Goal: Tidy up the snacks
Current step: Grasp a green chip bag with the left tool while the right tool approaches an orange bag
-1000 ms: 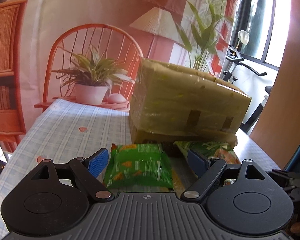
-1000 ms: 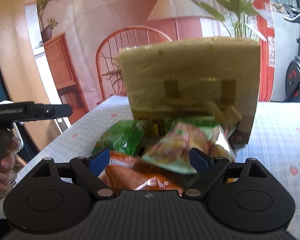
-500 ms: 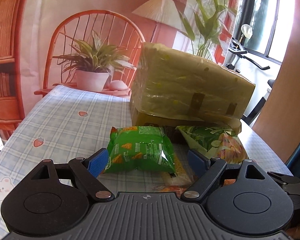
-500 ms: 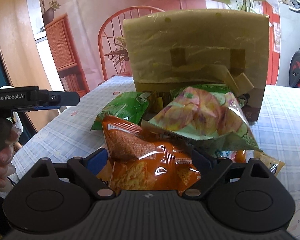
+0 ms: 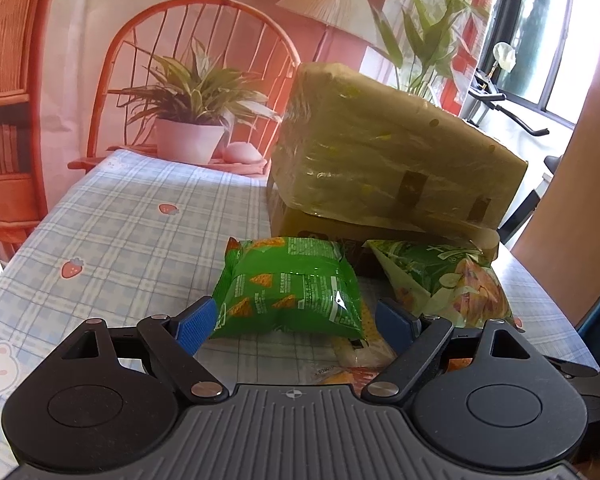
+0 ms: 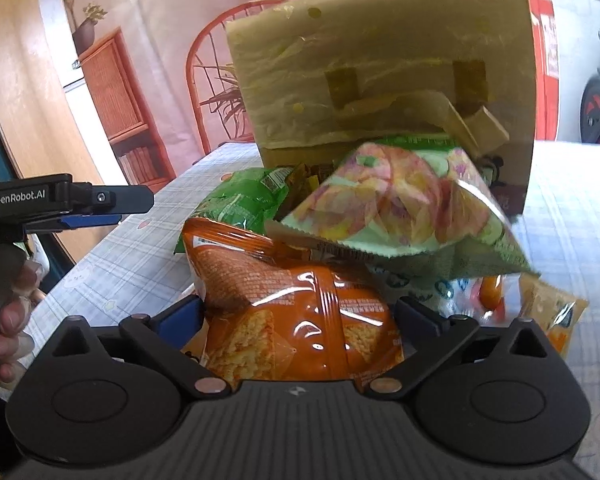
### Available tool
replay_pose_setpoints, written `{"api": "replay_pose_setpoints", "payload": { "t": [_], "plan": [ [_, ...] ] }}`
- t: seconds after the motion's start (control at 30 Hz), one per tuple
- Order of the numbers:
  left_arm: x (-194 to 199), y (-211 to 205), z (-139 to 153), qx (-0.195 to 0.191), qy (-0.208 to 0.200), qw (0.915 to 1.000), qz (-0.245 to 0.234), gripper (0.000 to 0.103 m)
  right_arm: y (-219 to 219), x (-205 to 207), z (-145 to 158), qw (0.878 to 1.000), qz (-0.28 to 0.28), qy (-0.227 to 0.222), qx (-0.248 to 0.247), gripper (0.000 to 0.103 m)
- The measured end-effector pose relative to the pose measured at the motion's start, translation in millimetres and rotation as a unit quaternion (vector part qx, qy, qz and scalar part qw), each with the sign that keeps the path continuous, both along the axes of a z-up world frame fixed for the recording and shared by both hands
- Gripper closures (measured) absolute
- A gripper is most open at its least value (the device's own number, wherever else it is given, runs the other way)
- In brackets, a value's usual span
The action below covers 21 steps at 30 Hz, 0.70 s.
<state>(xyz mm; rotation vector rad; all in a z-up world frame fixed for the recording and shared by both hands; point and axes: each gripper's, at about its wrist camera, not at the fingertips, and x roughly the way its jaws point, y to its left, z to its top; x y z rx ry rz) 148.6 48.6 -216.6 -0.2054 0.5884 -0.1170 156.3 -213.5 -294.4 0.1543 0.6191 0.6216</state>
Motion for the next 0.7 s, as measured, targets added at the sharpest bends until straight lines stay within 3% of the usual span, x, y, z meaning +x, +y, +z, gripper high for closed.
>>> {"api": "replay_pose_setpoints", "payload": {
  "t": [0.1, 0.13, 0.3, 0.7],
  "plan": [
    [10.9, -0.2, -1.4, 0.013, 0.003, 0.9999, -0.003, 0.014, -1.1, 1.8, -2.6, 1.0, 0.001, 0.004, 0.004, 0.001],
    [16.9, 0.1, -1.7, 0.015, 0.006, 0.9999, -0.005, 0.014, -0.8, 1.8, -3.0, 1.0, -0.001, 0.004, 0.0, 0.006],
    [46.0, 5.3, -4.2, -0.002, 0.019, 0.9998, -0.009, 0.013, -7.4, 0.8, -3.3, 1.0, 0.002, 0.006, 0.008, 0.012],
    [98.6, 10.4, -21.5, -0.029, 0.038, 0.9986, -0.023, 0.012, -9.0, -0.2, -2.6, 1.0, 0.006, 0.003, 0.006, 0.013]
  ]
}}
